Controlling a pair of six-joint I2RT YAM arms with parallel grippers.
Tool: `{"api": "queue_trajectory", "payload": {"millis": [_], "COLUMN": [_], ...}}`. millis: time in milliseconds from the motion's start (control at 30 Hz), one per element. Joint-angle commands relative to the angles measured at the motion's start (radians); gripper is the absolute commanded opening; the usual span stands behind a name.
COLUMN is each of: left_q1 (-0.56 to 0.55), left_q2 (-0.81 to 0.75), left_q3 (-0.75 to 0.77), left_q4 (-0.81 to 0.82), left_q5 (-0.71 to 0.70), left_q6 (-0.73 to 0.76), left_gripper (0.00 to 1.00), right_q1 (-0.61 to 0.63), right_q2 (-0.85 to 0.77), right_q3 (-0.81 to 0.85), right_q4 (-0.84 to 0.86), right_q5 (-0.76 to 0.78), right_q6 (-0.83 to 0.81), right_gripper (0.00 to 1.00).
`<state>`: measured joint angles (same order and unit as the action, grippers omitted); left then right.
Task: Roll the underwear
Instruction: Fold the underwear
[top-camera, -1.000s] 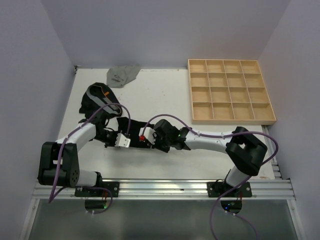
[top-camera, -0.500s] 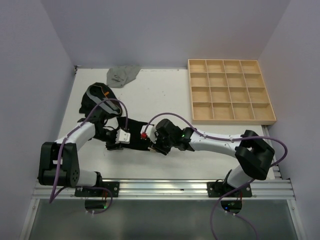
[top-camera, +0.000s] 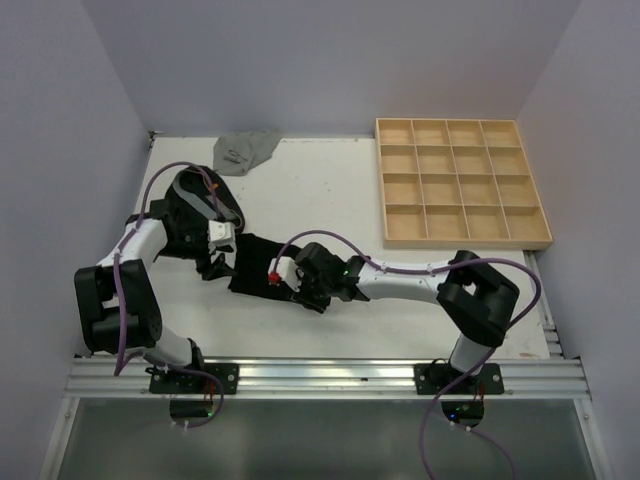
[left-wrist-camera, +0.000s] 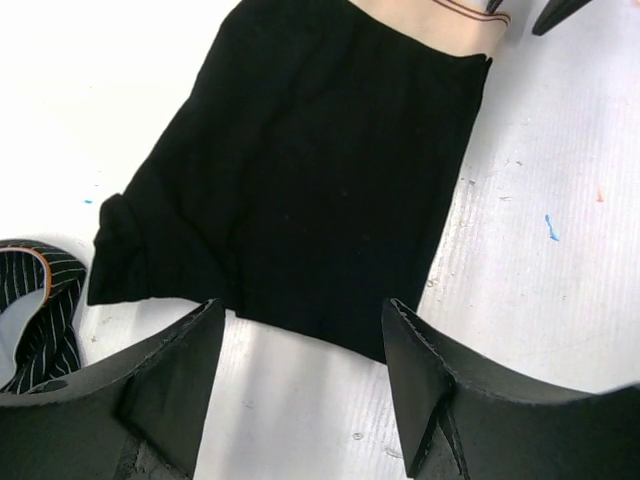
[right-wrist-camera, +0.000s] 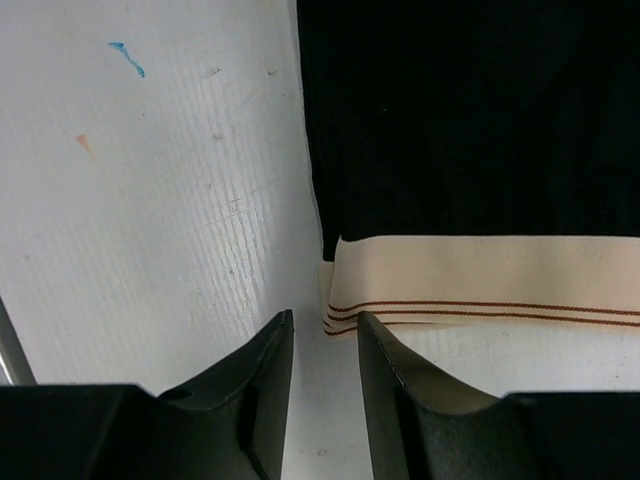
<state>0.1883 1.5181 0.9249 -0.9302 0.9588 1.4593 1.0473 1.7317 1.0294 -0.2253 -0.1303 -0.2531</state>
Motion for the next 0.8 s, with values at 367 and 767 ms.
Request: {"api": "queue_trajectory", "payload": {"millis": [367, 767], "left_q1": [0.020, 0.022], "left_q2": [0.007, 0.010], "left_q3": [0.023, 0.032], "left_q4": [-0.065, -0.068], "left_q5": [0.074, 0.074], "left_q6": [0.061, 0.072], "left_gripper": [0.69, 0.69], "right_q1": [0.002, 0.002], "right_q2": [0.011, -0.109], "right_q3": [0.058, 0.061], "right_q4": [-0.008, -0.081], "right_q5": [0.024, 0.093], "right_q6": [-0.032, -0.072], "right_gripper": [0.00, 0.00]}}
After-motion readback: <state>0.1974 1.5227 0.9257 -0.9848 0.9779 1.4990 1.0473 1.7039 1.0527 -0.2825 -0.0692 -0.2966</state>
